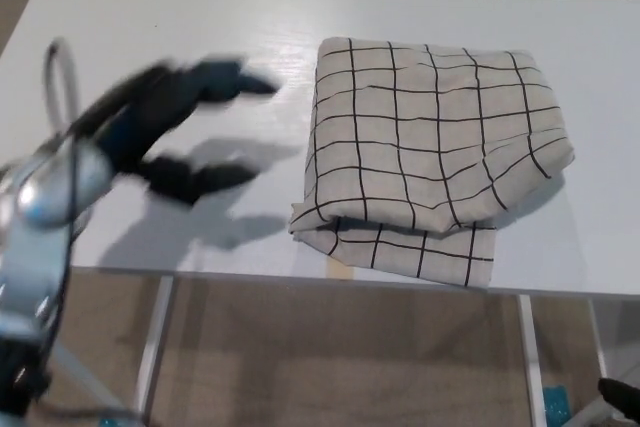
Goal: Use the left hand to fold a white towel with checkered patterns in half.
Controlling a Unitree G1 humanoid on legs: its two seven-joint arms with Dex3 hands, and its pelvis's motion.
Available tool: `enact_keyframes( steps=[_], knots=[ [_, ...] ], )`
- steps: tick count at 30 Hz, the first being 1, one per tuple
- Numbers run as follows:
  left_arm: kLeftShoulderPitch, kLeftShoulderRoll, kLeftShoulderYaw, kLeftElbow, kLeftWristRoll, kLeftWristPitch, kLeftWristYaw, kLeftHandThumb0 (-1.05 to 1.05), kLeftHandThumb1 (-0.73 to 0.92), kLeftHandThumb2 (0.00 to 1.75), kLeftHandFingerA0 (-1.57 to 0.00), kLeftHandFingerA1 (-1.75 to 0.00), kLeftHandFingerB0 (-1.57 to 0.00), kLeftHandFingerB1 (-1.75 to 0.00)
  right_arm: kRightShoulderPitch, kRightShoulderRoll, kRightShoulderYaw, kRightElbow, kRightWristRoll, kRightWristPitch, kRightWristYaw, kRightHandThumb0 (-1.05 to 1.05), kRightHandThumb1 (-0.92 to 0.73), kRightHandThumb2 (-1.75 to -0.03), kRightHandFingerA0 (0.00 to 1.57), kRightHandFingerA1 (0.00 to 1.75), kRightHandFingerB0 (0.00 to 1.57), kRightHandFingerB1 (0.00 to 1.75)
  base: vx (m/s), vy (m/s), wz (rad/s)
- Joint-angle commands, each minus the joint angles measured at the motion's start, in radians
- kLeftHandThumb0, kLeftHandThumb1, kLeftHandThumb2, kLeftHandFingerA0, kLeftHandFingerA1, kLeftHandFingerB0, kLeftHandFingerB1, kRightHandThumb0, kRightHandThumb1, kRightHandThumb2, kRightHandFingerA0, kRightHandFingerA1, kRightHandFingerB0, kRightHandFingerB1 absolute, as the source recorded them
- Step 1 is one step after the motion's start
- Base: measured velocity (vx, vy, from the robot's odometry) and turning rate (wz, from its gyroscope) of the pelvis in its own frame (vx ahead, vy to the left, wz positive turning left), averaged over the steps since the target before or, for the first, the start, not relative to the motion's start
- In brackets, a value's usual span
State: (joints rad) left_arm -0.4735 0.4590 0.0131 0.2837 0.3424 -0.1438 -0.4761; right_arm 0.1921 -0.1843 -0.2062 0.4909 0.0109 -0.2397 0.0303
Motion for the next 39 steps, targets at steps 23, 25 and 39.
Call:
enact_keyframes(
  steps=[23,25,39],
  knots=[
    [0.662,0.288,0.261,0.591,-0.67,0.394,-1.138,-0.81,0.41,0.76,-0.8,-0.57,-0.68,-0.51,0.154,0.013,0.016,0.114,-0.032,-0.107,-0.027,-0.4,-0.63,-0.59,0.53,0.41,0.5,0.39,0.0,0.0,0.0],
    [0.647,0.286,0.293,0.652,-0.626,0.37,-1.138,-0.78,0.51,0.56,-0.84,-0.51,-0.72,-0.44,0.153,0.01,0.018,0.115,-0.036,-0.108,-0.028,-0.41,-0.63,-0.59,0.53,0.41,0.5,0.39,0.0,0.0,0.0],
    [0.611,0.038,0.464,0.833,-0.423,-0.121,-0.265,-0.78,0.58,0.58,-0.28,-0.36,-0.32,-0.32,0.105,0.01,0.035,0.151,-0.045,-0.115,-0.041,-0.4,-0.63,-0.59,0.53,0.41,0.49,0.39,0.0,0.0,0.0]
  ],
)
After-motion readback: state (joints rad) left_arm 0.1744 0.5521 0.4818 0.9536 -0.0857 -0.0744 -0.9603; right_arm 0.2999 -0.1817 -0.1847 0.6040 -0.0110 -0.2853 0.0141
